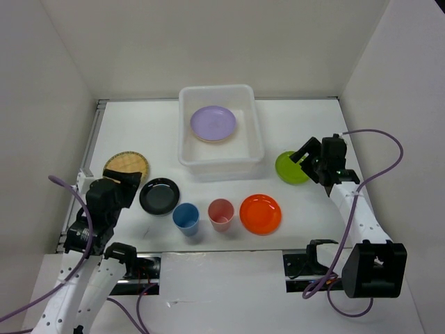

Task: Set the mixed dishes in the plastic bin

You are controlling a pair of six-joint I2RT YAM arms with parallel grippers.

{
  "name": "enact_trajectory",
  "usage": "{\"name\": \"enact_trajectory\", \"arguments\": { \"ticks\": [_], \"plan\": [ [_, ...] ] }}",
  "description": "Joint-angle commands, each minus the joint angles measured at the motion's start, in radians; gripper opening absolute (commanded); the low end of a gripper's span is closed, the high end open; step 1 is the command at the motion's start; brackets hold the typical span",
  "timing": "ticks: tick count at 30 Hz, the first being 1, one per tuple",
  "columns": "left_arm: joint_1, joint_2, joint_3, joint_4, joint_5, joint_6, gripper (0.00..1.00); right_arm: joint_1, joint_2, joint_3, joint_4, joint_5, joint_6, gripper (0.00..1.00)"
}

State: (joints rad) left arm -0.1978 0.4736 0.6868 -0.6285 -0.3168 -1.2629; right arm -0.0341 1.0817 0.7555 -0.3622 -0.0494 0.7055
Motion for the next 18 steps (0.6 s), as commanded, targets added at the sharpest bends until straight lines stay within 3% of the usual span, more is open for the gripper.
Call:
{"name": "enact_trajectory", "arguments": {
  "ticks": [1,10,18],
  "plan": [
    [0.006,-0.046,-0.052,0.073,-0.045,-0.115,0.67,0.022,-0.011,0.015,0.02,-0.04,-0.017,0.83],
    [0.015,-0.026,-0.173,0.205,-0.074,-0.236,0.63,0.054,-0.011,0.024,0.029,-0.07,-0.035,0.83],
    [0.176,0.143,-0.205,0.372,0.054,-0.211,0.63,0.072,-0.011,0.024,0.048,-0.079,-0.035,0.83]
  ]
}}
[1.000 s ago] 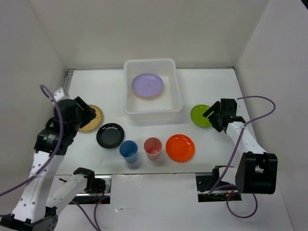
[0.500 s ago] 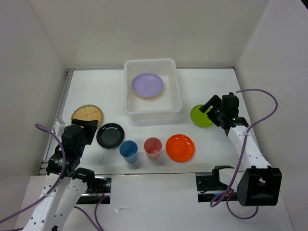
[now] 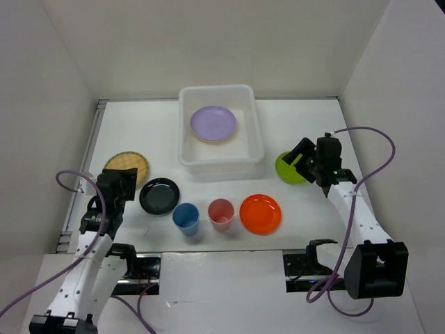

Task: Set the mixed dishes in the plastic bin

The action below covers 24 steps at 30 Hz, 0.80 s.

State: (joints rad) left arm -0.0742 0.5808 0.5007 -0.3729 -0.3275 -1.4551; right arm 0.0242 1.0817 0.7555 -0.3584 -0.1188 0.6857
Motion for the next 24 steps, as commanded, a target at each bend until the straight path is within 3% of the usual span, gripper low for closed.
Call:
{"name": "enact_trajectory", "arguments": {
  "ticks": [1,12,24],
  "plan": [
    [0.071,0.036,-0.019,0.117,0.076,-0.01,0.63,0.014,-0.011,0.024,0.044,-0.01,-0.015,0.83],
    [0.376,0.165,-0.086,0.213,0.307,0.085,0.58,0.023,-0.011,0.024,0.044,-0.01,-0.015,0.83],
    [0.465,0.405,-0.093,0.322,0.38,0.179,0.61,0.023,-0.011,0.033,0.044,-0.01,-0.025,0.83]
  ]
}}
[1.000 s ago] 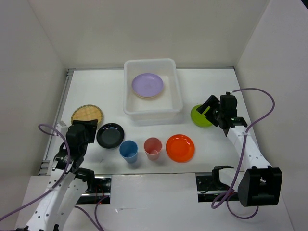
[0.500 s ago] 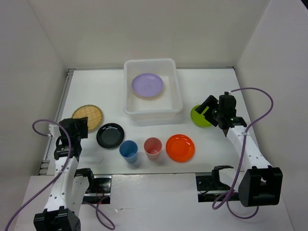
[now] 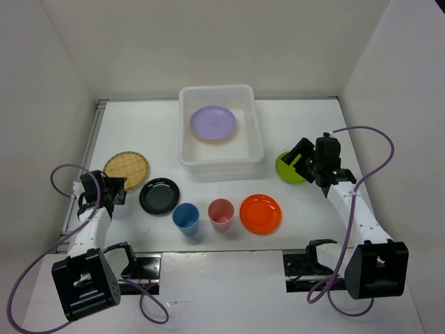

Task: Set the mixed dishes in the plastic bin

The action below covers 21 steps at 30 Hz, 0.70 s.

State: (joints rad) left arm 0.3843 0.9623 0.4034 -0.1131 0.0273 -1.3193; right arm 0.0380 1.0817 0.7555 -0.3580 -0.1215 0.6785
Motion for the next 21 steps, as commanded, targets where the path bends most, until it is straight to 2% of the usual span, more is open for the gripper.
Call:
{"name": "enact_trajectory", "arguments": {
  "ticks": [1,14,21],
  "plan": [
    [0.016,0.036,0.005,0.062,0.025,0.055,0.61,0.01,-0.011,0.033,0.044,-0.007,-0.017,0.83],
    [0.034,0.226,-0.014,0.197,0.036,0.066,0.62,0.01,-0.002,0.051,0.034,0.002,-0.017,0.83],
    [0.034,0.341,-0.023,0.3,0.069,0.02,0.54,0.01,-0.011,0.061,0.025,0.02,-0.017,0.83]
  ]
}}
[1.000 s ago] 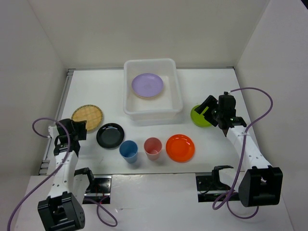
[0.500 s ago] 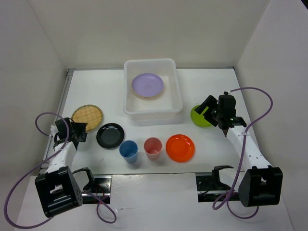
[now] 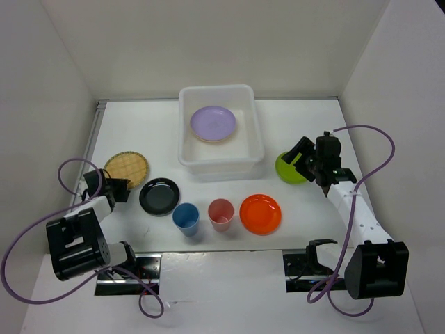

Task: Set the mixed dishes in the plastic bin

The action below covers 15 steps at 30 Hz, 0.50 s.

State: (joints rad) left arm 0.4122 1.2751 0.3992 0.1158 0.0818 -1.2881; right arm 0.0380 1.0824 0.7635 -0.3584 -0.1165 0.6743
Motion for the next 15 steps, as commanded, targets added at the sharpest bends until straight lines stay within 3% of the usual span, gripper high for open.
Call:
{"name": "enact_trajectory", "arguments": {
  "ticks": [1,9,13,15],
  "plan": [
    [0.007,0.029,-0.032,0.071,0.015,-0.039,0.51,0.01,-0.012,0.062,0.026,0.015,-0.013,0.83],
    [0.007,-0.098,-0.105,0.079,-0.108,-0.106,0.23,0.01,-0.012,0.089,0.016,0.034,-0.013,0.83],
    [0.007,-0.083,-0.105,0.106,-0.136,-0.106,0.03,0.01,-0.012,0.098,0.007,0.043,-0.013,0.83],
    [0.007,-0.069,-0.105,0.117,-0.136,-0.106,0.0,0.01,-0.012,0.099,0.007,0.052,-0.013,0.83]
  ]
}}
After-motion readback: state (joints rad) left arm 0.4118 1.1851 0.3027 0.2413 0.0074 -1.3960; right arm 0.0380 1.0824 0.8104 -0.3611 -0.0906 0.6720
